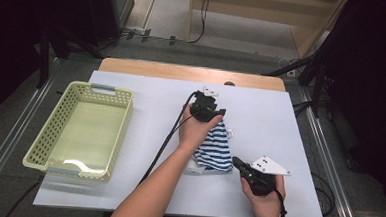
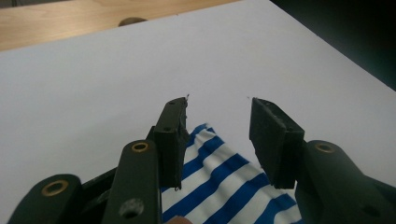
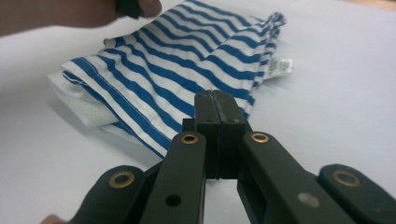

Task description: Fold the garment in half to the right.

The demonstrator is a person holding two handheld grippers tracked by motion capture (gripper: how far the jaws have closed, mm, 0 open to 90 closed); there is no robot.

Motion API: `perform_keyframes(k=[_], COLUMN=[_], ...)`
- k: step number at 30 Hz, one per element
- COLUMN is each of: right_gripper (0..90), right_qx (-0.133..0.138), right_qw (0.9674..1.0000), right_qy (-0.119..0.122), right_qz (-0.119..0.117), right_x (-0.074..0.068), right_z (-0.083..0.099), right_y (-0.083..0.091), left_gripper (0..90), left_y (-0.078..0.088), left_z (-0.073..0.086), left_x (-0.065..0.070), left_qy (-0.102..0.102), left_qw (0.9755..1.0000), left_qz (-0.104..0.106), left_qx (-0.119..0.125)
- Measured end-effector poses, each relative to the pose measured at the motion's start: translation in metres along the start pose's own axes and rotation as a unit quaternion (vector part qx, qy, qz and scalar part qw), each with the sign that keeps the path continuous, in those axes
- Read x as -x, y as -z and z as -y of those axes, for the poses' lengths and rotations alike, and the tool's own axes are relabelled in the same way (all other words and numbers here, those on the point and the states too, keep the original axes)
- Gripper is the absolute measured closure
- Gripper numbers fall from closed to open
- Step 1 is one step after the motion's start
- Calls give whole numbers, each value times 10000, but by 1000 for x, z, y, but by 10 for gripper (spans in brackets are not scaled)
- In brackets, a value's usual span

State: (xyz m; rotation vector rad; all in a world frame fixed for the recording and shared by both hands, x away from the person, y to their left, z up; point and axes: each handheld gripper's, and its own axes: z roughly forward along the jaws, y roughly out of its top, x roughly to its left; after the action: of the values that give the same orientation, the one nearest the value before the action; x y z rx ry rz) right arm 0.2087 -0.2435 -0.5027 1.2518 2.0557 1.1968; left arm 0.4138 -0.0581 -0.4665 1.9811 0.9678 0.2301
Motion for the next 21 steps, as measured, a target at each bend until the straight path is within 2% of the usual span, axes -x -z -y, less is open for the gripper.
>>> perform_keyframes(k=[2,3,8,12,14,17,21], right_gripper=[813,813,651,622,614,599,600], right_qx=[-146,-146,-468,-608,-709,-796,-925], right_qw=[9999,9999,9988,9980,9969,9959,9951], right_qy=[-67,-67,-84,-127,-205,-252,-238], right_qz=[-45,-45,95,118,259,340,245], right_x=[-2,-2,-3,-2,-1,0,1], right_z=[1,1,5,7,10,10,11], right_y=[-9,-9,-17,-20,-22,-22,-23], left_gripper=[502,483,445,434,433,433,436], left_y=[10,10,25,32,34,35,35], left_z=[3,3,13,23,28,35,45], left_x=[-10,-10,-29,-41,-47,-53,-63], left_qy=[48,48,124,246,289,338,494], left_qw=[10000,10000,9998,9993,9990,9983,9963], left_qz=[-66,-66,-175,-275,-322,-444,-624], left_qx=[24,24,9,-14,-89,-157,-328])
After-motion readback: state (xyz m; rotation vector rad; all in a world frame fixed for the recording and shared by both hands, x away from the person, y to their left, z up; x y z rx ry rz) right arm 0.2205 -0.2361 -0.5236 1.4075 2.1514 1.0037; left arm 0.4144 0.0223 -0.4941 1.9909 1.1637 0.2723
